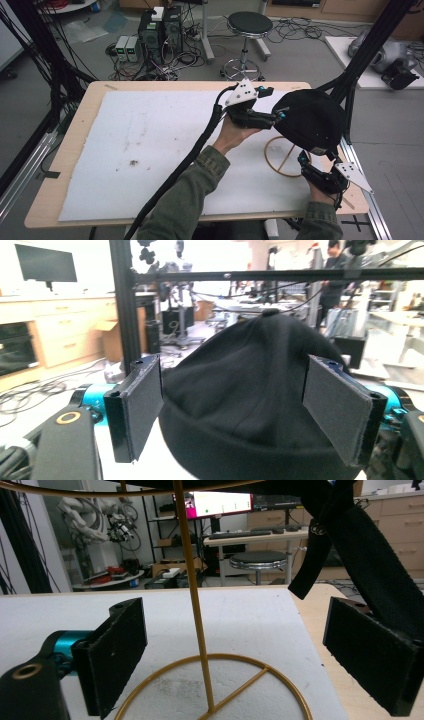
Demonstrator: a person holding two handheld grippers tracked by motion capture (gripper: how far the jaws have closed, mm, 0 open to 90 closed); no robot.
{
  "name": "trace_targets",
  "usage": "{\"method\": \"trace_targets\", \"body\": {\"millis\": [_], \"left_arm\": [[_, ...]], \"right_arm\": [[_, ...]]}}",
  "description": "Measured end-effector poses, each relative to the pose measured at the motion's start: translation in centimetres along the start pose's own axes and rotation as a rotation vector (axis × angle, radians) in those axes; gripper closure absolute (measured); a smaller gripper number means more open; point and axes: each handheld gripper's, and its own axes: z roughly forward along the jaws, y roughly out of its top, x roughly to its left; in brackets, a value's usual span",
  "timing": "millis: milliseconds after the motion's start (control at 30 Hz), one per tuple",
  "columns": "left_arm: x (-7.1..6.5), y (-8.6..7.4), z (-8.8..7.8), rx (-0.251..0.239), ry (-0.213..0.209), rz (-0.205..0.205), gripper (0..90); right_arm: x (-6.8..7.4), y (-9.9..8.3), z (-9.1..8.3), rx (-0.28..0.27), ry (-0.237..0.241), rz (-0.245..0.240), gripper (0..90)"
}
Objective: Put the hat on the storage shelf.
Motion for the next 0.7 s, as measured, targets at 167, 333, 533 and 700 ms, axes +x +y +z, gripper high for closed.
{"method": "trace_targets", "body": {"millis": [167, 333, 533, 700], "left_arm": [[0.7, -0.7, -1.5, 0.011, 0.039, -0.016, 24.6], [1.5, -0.9, -3.0, 0.002, 0.077, -0.027, 25.0], [2.0, -0.8, -4.7, -0.009, 0.104, -0.02, 24.9], [2.7, -1.2, -6.1, 0.0, 0.136, -0.026, 24.8]], "right_arm": [[0.2, 0.0, 0.0, 0.006, -0.006, -0.002, 9.6], [0.3, 0.0, 0.1, 0.003, -0.011, -0.009, 9.6], [0.3, 0.0, 0.0, -0.001, -0.011, -0.014, 9.6], [0.3, 0.0, 0.0, -0.001, -0.013, -0.002, 9.6]]}}
